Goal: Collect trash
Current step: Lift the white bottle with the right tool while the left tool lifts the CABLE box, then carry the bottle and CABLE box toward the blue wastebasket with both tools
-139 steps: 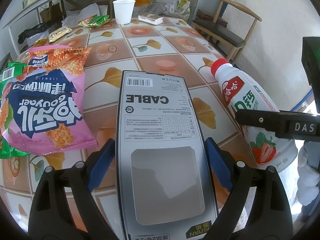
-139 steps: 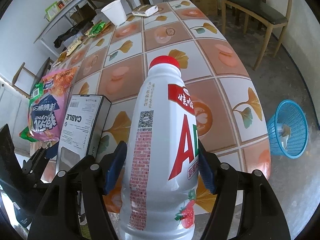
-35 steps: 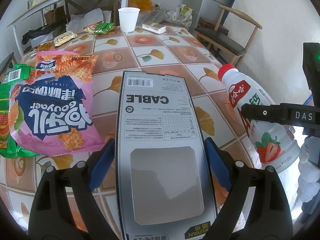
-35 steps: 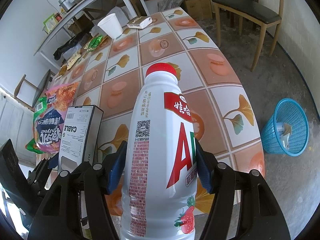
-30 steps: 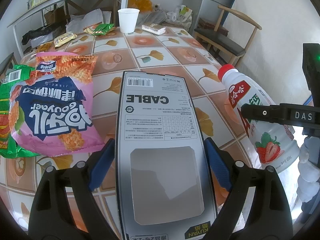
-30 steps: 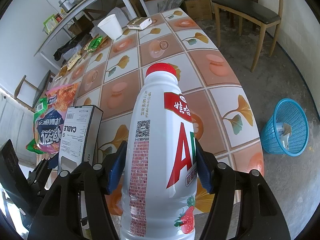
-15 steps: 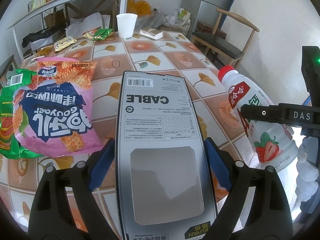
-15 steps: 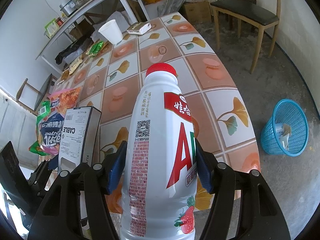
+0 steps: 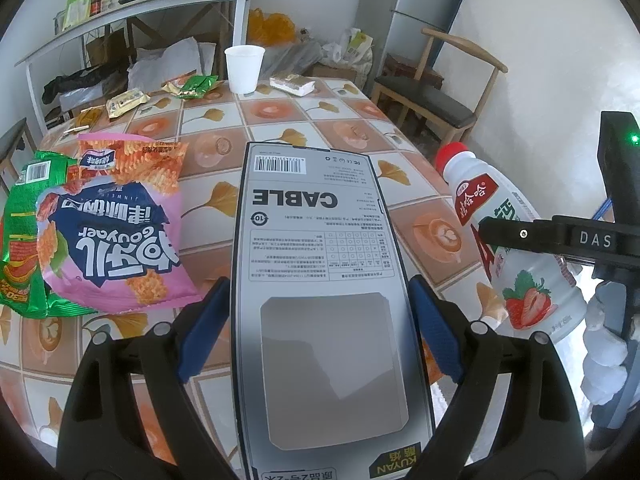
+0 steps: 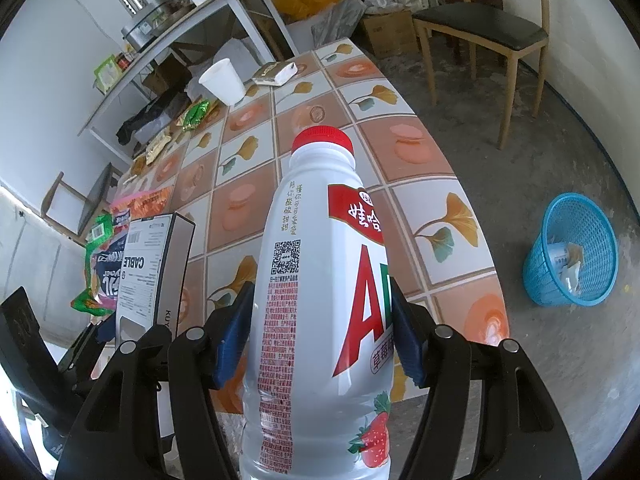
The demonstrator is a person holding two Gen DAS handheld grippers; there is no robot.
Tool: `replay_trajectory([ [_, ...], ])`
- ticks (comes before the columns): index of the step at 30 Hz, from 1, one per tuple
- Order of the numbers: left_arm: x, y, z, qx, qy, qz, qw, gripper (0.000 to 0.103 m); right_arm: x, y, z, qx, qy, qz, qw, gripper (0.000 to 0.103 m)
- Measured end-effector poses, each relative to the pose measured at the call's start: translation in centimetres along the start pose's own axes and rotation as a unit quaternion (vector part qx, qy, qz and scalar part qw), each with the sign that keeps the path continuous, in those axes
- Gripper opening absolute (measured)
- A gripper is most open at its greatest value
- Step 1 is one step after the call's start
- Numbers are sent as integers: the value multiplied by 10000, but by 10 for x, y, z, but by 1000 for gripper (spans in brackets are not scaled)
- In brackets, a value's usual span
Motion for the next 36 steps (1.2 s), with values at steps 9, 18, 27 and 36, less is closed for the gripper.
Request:
replay_trajectory([
  [9, 0, -7, 3, -16, 20, 52, 10000, 84, 5, -7, 0, -68, 62, 74, 9999, 62],
  [18, -5, -14, 9, -2, 57, 149, 9999, 84, 5, -18, 5, -98, 119, 168, 9997, 62],
  [27, -31, -26, 16, 73, 70, 429, 9990, 84, 0, -42, 19, -94, 253, 410, 9988, 62],
  [36, -59, -33, 33, 176, 176, 666, 9975, 84, -9, -72, 45, -24, 457, 736, 9962, 62],
])
Point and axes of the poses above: each gripper's, at about its wrist camera, not at the fingertips, and y roughly the way its jaws point, z to its right, x to its underside, the point moved 4 cm from there along y, roughly the way its jaws point, and after that the axes turned 9 degrees about z, right-handed, at the moved point
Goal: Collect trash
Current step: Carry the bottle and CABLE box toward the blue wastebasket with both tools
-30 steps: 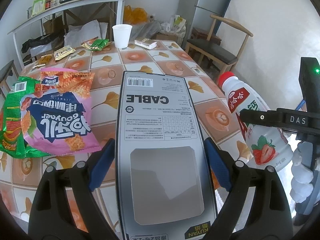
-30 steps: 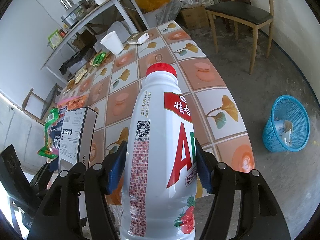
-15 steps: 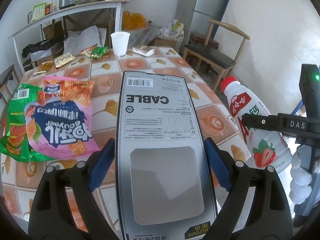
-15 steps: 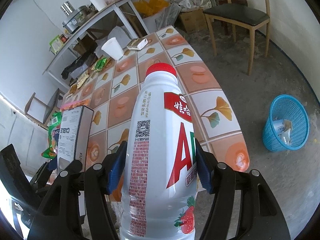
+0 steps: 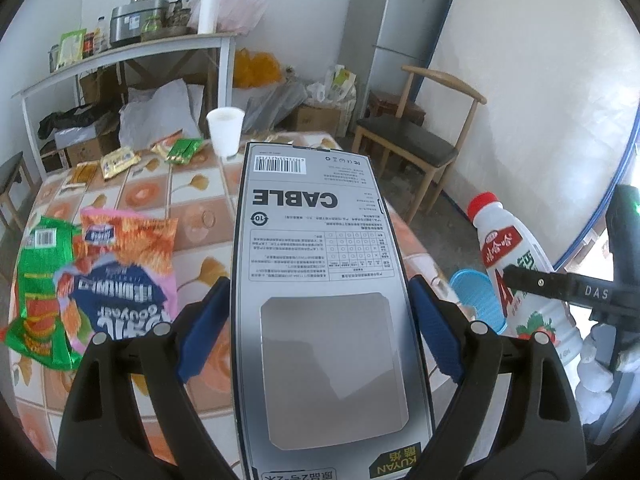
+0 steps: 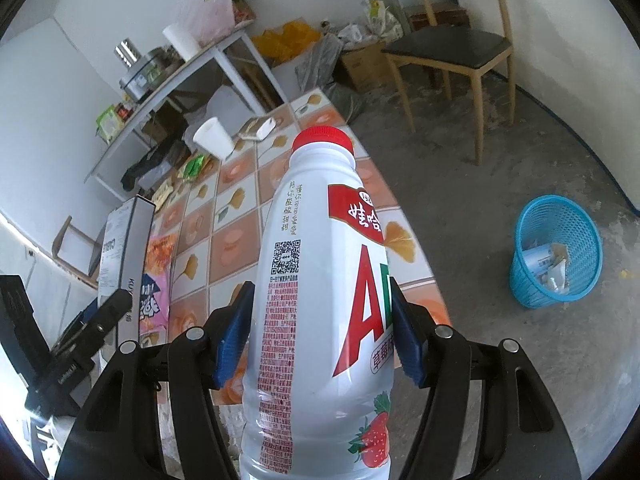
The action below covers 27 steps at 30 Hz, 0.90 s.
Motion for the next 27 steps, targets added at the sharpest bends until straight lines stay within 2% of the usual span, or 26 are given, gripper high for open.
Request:
replay_trajectory([
  [10, -20, 9, 41, 394, 239, 5, 9989, 84, -3, -28, 43, 113, 372, 292, 9988, 62],
  [16, -26, 24, 71, 796, 327, -198, 9961, 84, -1, -68, 90, 456, 861, 680, 9929, 62],
  [22, -29, 51, 123, 1410, 651, -483, 9867, 84, 15, -113, 155, 1070, 1473, 1004, 9781, 62],
  [27, -19, 89, 185, 1899, 1009, -983, 9716, 84, 37, -124, 208, 1291, 2107, 1061, 9632, 62],
])
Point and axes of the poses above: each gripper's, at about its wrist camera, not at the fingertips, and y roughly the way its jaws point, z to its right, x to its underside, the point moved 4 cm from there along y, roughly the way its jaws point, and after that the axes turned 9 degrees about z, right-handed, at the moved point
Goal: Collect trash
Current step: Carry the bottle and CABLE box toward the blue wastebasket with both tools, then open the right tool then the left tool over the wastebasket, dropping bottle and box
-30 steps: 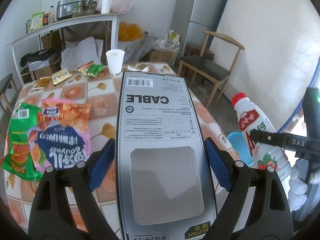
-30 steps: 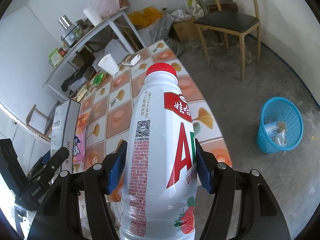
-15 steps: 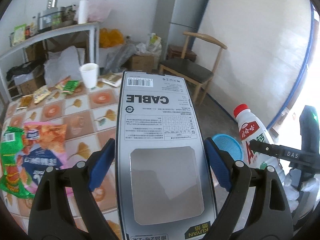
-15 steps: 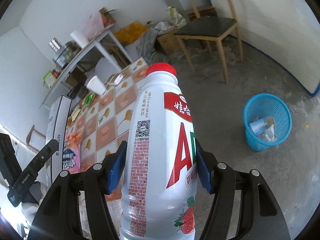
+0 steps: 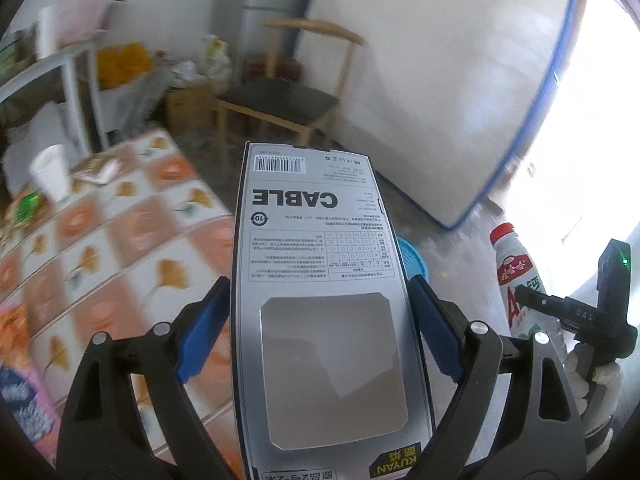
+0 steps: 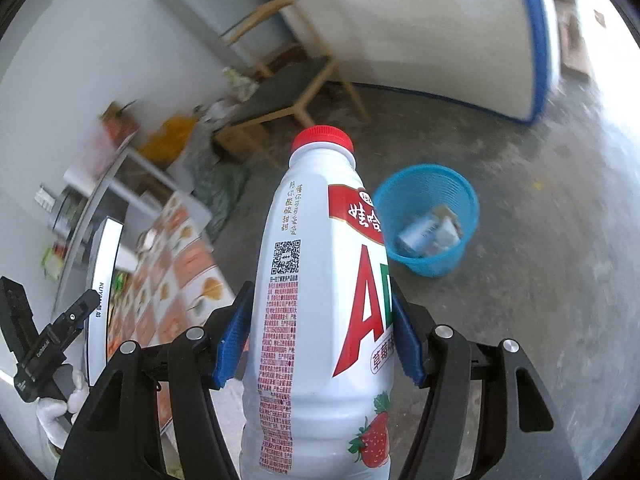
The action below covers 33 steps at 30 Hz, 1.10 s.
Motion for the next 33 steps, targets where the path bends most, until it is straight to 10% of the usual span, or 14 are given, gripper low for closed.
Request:
replay_trajectory([
  [13, -5, 207, 89, 878, 205, -1741, 9806, 85, -8, 111, 86, 26, 1339, -582, 9893, 62],
  [21, -10, 336, 129, 1014, -39, -2148, 9714, 86, -56, 224, 149, 556, 1818, -350, 9811, 67],
  [27, 3, 357, 131, 1088, -250, -2256, 9678, 86, -55, 261, 178, 808, 1973, -317, 9765, 67],
  [33, 0, 361, 116, 1000, -527, -2304, 9665, 86, -48, 227, 180, 85, 2469, 210, 9688, 67],
])
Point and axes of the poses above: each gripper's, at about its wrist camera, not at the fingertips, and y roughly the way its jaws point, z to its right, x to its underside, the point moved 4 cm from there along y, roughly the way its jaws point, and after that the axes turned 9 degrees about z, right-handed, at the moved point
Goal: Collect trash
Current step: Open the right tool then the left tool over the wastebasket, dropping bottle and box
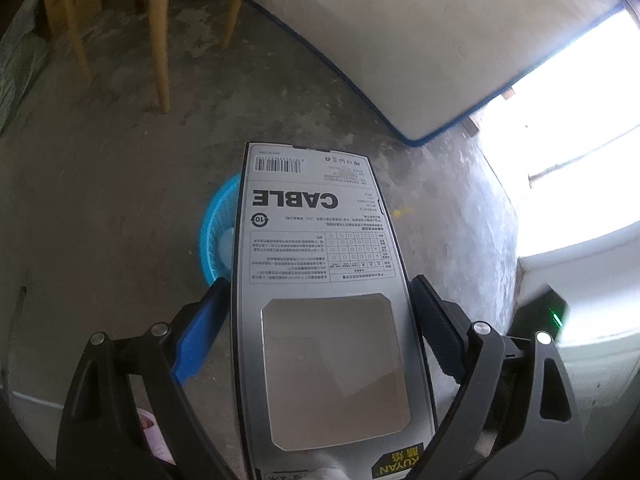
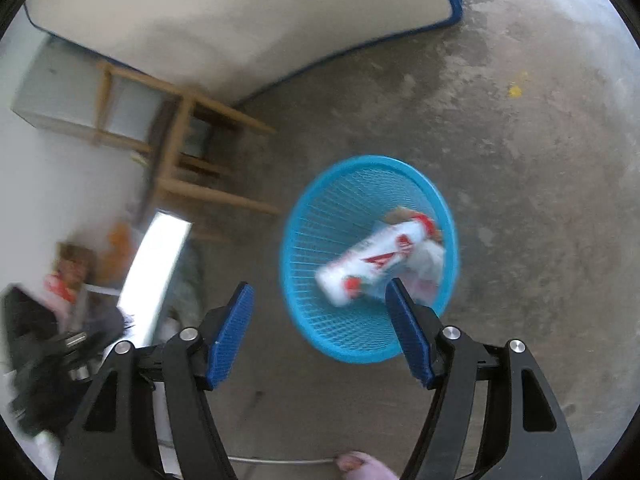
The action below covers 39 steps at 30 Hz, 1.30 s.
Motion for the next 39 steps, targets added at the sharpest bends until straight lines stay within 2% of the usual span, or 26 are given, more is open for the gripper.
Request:
replay_trajectory([
  [1, -2, 0, 0, 34, -74, 8, 10000, 86, 2, -12, -8, -490, 45, 15, 9988, 67],
  [3, -3, 1, 0, 77, -98, -15, 9999, 86, 7, -27, -23, -1184, -32, -63, 9929, 67],
  [5, -4, 4, 2, 116, -80, -25, 9999, 86, 17, -35, -45, -1742, -324, -403, 9834, 67],
  [8, -4, 6, 3, 202, -141, -67, 9997, 86, 28, -31, -62, -2102, -481, -876, 9725, 67],
  [11, -1, 7, 3, 353, -247, -186, 9989, 86, 31, -24, -69, -2334, -413, -1055, 9658, 66],
  [12, 0, 6, 2, 399, -274, -196, 9986, 86, 32, -20, -70, -2395, -371, -1112, 9638, 61],
  [14, 0, 5, 3, 516, -372, -216, 9977, 86, 35, -13, -69, -2256, -394, -1151, 9666, 52],
  [16, -2, 2, 1, 681, -538, -176, 9961, 86, 38, -6, -66, -2037, -422, -1181, 9710, 32],
  [19, -10, -13, -2, 835, -645, 44, 9944, 86, 43, 2, -56, -1750, -292, -1189, 9769, 24],
  [23, -18, -49, -8, 949, -688, 426, 9922, 86, 36, 21, -32, -1539, 142, -1156, 9812, 24],
  [25, -17, -75, -11, 975, -669, 623, 9910, 86, 31, 35, -24, -1317, 153, -1094, 9851, 24],
  [27, -10, -102, -11, 928, -567, 757, 9912, 86, 26, 60, -7, -871, 261, -1107, 9897, 29],
  [28, -3, -120, -12, 835, -442, 815, 9922, 86, 24, 71, 5, -697, 418, -1153, 9900, 42],
  [29, 3, -133, -13, 754, -345, 837, 9930, 86, 23, 83, 21, -417, 575, -1169, 9906, 48],
  [31, 18, -167, -15, 664, -100, 948, 9932, 86, 20, 92, 45, 309, 598, -1012, 9926, 51],
  [32, 24, -184, -18, 553, 8, 1049, 9929, 86, 19, 93, 56, 627, 546, -936, 9921, 51],
  [34, 39, -225, -23, 312, 325, 1391, 9892, 86, 18, 86, 69, 892, 497, -802, 9915, 51],
  [37, 56, -274, -33, -50, 507, 1917, 9801, 86, 19, 70, 70, 1008, 238, -610, 9927, 51],
  [39, 71, -301, -39, -165, 542, 2208, 9737, 86, 21, 55, 64, 1033, 15, -514, 9933, 51],
])
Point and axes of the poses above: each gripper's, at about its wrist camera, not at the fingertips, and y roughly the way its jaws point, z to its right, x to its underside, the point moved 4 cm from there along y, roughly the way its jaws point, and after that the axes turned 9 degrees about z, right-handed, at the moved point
